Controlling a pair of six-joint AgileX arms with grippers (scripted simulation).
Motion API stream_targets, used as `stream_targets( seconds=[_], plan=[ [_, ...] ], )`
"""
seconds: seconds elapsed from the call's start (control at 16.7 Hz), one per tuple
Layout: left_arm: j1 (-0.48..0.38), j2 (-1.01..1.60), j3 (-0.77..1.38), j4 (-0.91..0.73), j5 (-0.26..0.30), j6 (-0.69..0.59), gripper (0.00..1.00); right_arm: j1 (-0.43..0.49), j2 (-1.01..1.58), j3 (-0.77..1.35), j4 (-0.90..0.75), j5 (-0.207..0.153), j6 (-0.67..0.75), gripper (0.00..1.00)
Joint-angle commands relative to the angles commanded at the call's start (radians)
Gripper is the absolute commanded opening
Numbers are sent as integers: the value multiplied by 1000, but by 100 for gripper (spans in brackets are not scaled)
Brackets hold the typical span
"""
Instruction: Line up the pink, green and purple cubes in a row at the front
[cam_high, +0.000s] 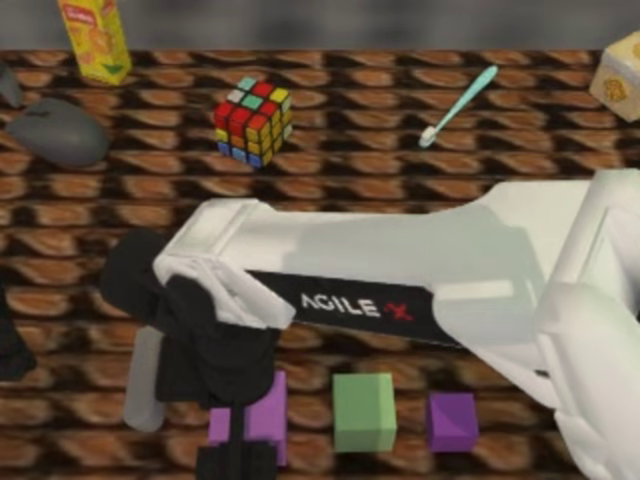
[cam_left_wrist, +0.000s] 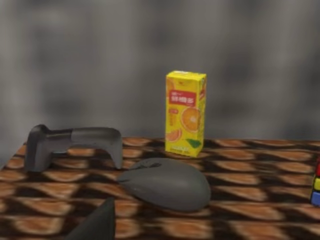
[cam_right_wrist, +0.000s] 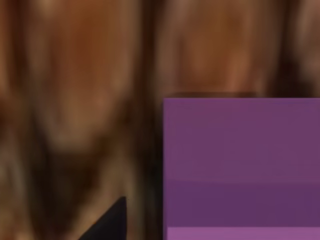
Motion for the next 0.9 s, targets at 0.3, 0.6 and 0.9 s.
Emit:
stream_targets(
  seconds=[0.3, 0.6, 0.9],
  plan=[
    [0, 0, 0, 0, 0, 0, 100, -2, 0, 0, 0, 0, 0, 100],
    [0, 0, 0, 0, 0, 0, 100, -1, -23, 92, -122, -1, 3, 100],
    [0, 0, 0, 0, 0, 0, 100, 6, -55, 186, -241, -1, -2, 100]
  ],
)
